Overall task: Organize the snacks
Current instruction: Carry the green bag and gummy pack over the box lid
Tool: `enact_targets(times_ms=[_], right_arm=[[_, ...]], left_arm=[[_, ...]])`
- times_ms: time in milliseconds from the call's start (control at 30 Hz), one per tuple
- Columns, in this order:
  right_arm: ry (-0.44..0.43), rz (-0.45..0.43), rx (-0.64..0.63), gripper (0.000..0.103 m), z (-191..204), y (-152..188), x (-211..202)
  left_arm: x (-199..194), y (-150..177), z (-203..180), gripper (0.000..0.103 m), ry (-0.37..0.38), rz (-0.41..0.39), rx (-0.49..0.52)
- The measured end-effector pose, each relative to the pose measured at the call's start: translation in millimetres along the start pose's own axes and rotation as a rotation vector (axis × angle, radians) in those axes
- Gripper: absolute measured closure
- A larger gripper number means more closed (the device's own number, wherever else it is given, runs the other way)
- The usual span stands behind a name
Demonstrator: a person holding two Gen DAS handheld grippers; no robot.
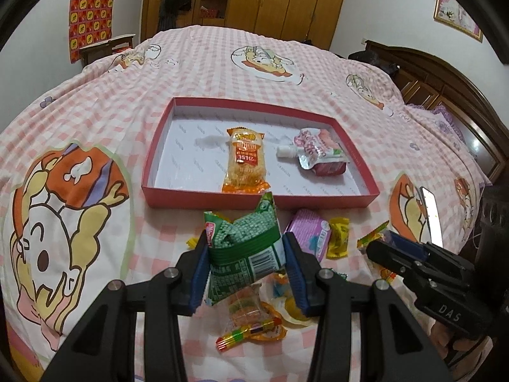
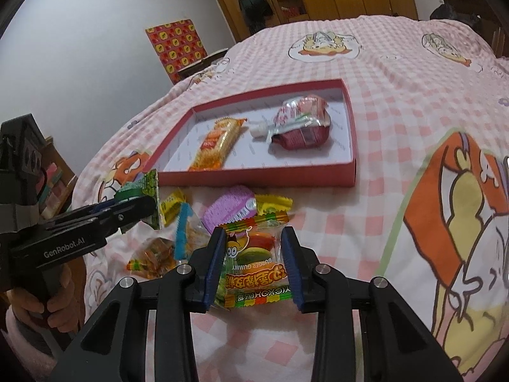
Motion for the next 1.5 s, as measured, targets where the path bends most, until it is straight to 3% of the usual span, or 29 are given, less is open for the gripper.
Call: enact_targets(times_ms=[767, 1500], right_arm=[[0.014, -0.071, -0.071, 0.066, 2, -55, -1], [0.064, -0.063, -0.048, 0.066, -21, -91, 36]], left_arm=[[4, -45, -5, 0.057, -0.007, -0.077, 0.014], [51, -81, -7, 0.057, -0.040, -0.081, 0.014]])
Point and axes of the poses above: each gripper's, at about its wrist camera, not at the fingertips, and x roughly the way its jaws point, z to its left, y to its underside, the point moved 4 cm from there along x, roughly the way its jaws point, and after that the axes turned 14 degrees about -x, right-handed, at the moved point
